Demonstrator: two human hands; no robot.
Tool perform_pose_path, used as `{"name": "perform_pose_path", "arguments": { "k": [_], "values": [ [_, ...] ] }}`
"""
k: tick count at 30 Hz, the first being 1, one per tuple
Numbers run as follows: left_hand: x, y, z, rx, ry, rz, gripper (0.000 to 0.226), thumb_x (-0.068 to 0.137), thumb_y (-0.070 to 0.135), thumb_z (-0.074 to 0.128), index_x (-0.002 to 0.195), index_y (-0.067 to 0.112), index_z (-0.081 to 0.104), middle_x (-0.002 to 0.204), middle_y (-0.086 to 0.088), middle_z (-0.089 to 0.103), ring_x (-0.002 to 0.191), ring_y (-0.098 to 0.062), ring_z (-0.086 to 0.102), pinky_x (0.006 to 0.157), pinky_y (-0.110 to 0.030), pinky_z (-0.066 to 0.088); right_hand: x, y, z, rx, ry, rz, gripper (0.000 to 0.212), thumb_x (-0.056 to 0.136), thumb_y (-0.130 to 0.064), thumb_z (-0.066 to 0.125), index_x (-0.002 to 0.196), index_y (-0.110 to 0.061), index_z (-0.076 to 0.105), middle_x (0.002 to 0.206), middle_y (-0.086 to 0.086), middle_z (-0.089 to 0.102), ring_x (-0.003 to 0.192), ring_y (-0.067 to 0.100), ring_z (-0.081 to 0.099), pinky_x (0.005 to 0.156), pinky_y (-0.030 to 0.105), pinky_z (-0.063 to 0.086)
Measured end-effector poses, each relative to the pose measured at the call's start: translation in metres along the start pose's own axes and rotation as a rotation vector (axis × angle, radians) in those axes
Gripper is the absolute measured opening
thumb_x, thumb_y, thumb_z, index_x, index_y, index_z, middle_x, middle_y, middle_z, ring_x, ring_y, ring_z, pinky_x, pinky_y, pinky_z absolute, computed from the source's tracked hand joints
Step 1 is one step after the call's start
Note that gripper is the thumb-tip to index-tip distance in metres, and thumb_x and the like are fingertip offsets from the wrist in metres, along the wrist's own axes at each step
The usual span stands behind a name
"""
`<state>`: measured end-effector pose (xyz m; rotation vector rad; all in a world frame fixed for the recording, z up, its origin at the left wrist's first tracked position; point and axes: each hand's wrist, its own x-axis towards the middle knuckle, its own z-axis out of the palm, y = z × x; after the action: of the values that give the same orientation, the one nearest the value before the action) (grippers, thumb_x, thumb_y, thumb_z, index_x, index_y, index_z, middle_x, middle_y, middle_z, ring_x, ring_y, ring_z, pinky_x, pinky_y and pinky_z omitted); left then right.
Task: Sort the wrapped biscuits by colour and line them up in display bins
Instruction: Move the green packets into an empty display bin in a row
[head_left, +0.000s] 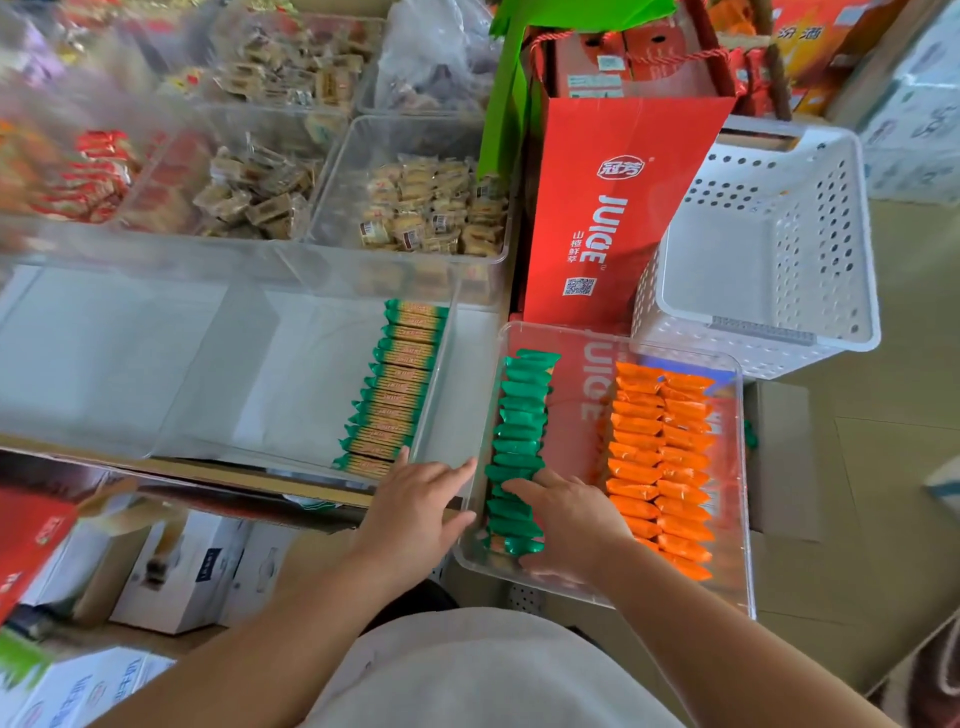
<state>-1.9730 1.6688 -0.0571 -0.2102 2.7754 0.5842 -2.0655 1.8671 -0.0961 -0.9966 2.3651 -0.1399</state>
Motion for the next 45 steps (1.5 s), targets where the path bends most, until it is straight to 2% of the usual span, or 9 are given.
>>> {"name": "perform_pose_path", "arguments": {
  "k": [11, 21, 25, 29, 32, 36, 40, 43, 45],
  "values": [
    [-0.001, -0.002, 0.000, -0.040, 0.022, 0.016, 0.062, 0.099, 0.044, 0.057, 0.155, 0.028, 0.036, 0.130, 0.011, 0.060, 0.125, -0.010, 0.049, 0.124, -0.037, 0.005, -0.013, 0.016, 0.001, -0.138, 0.052, 0.000, 0.074, 0.069, -0.055, 0.079, 0.129, -0.031, 0.043, 0.128, -0.010, 0.052, 0.117, 0.019, 0.046, 0.100, 0.036, 0.040],
    [-0.001, -0.003, 0.000, -0.050, 0.015, 0.016, 0.063, 0.099, 0.044, 0.057, 0.155, 0.029, 0.035, 0.134, 0.011, 0.059, 0.128, -0.009, 0.048, 0.124, -0.036, 0.002, -0.007, 0.006, 0.001, -0.015, 0.022, 0.026, 0.080, 0.071, -0.050, 0.081, 0.133, -0.030, 0.035, 0.131, -0.010, 0.053, 0.124, 0.018, 0.048, 0.109, 0.038, 0.036],
    [0.000, -0.001, -0.001, -0.045, 0.012, 0.011, 0.063, 0.099, 0.044, 0.058, 0.155, 0.029, 0.035, 0.137, 0.011, 0.058, 0.130, -0.009, 0.047, 0.125, -0.038, 0.003, -0.014, 0.009, -0.006, 0.133, 0.004, 0.030, 0.083, 0.070, -0.040, 0.081, 0.137, -0.030, 0.034, 0.130, -0.010, 0.052, 0.110, 0.015, 0.057, 0.087, 0.025, 0.050],
    [0.000, 0.001, -0.004, -0.099, 0.023, 0.008, 0.066, 0.094, 0.042, 0.066, 0.153, 0.027, 0.041, 0.137, 0.009, 0.057, 0.128, -0.011, 0.047, 0.121, -0.047, 0.026, -0.030, 0.013, -0.021, 0.323, 0.079, 0.023, 0.082, 0.068, -0.036, 0.083, 0.136, -0.030, 0.039, 0.124, -0.018, 0.050, 0.096, 0.003, 0.052, 0.064, 0.008, 0.039],
    [-0.004, 0.008, -0.015, -0.187, 0.051, 0.010, 0.073, 0.088, 0.049, 0.071, 0.152, 0.029, 0.042, 0.147, 0.012, 0.048, 0.134, -0.009, 0.039, 0.116, -0.033, 0.032, -0.041, 0.014, -0.031, 0.449, 0.167, 0.024, 0.078, 0.065, -0.035, 0.085, 0.131, -0.029, 0.043, 0.112, -0.022, 0.047, 0.094, 0.002, 0.054, 0.067, 0.010, 0.044],
    [-0.009, 0.021, -0.037, -0.255, -0.024, 0.048, 0.108, 0.067, 0.075, 0.073, 0.156, 0.038, 0.025, 0.147, 0.029, 0.026, 0.132, 0.009, 0.018, 0.113, -0.026, 0.022, -0.052, 0.008, -0.046, 0.634, 0.268, 0.007, 0.083, 0.061, -0.036, 0.087, 0.134, -0.029, 0.049, 0.119, -0.018, 0.057, 0.109, 0.001, 0.057, 0.086, 0.017, 0.052],
    [-0.008, 0.027, -0.057, -0.295, -0.106, 0.173, 0.123, 0.056, 0.079, 0.075, 0.152, 0.049, 0.006, 0.139, 0.049, 0.003, 0.124, 0.032, 0.002, 0.105, -0.001, 0.006, -0.058, -0.006, -0.064, 0.882, 0.352, -0.028, 0.080, 0.057, -0.026, 0.088, 0.131, -0.024, 0.057, 0.120, -0.010, 0.062, 0.113, 0.008, 0.062, 0.092, 0.025, 0.053],
    [0.003, 0.026, -0.070, -0.408, -0.146, 0.195, 0.115, 0.060, 0.064, 0.087, 0.153, 0.047, 0.022, 0.150, 0.037, 0.027, 0.138, 0.013, 0.027, 0.117, -0.021, 0.031, -0.055, -0.022, -0.078, 0.919, 0.348, -0.065, 0.081, 0.056, -0.024, 0.091, 0.130, -0.025, 0.057, 0.120, -0.010, 0.062, 0.114, 0.012, 0.063, 0.095, 0.028, 0.053],
    [0.010, 0.023, -0.081, -0.446, -0.187, 0.207, 0.108, 0.059, 0.057, 0.088, 0.150, 0.045, 0.031, 0.142, 0.027, 0.046, 0.130, 0.002, 0.046, 0.109, -0.032, 0.045, -0.050, -0.033, -0.084, 0.940, 0.350, -0.078, 0.082, 0.056, -0.022, 0.092, 0.130, -0.028, 0.057, 0.121, -0.013, 0.062, 0.115, 0.012, 0.063, 0.097, 0.029, 0.053]
  ]
}}
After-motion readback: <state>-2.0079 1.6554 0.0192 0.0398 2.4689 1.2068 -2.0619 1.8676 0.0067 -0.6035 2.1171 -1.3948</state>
